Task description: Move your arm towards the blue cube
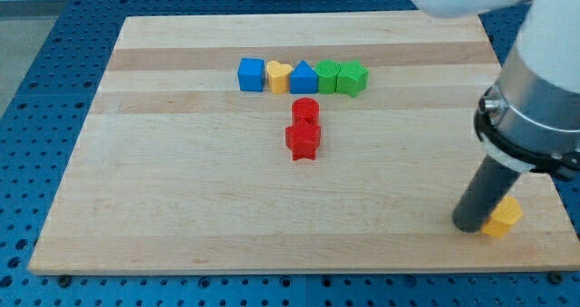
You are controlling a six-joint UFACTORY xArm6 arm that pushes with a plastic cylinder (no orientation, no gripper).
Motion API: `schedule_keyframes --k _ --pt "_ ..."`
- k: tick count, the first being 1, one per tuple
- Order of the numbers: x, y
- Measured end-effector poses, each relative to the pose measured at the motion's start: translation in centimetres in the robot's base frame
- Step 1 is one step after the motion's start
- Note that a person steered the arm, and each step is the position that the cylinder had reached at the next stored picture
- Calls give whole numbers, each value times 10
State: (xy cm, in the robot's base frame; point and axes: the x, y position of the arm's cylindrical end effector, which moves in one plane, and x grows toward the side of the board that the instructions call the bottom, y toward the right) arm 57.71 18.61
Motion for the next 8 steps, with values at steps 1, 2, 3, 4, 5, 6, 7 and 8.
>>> schedule_keyframes --k 1,2,3,4,5,6,7,8 --pt "0 9" --pt "-1 9" --pt "-13 -4" --pt "-17 -50" --pt "-17 -115" --pt "-21 -178" --pt "-41 -220" --pt "-78 -248"
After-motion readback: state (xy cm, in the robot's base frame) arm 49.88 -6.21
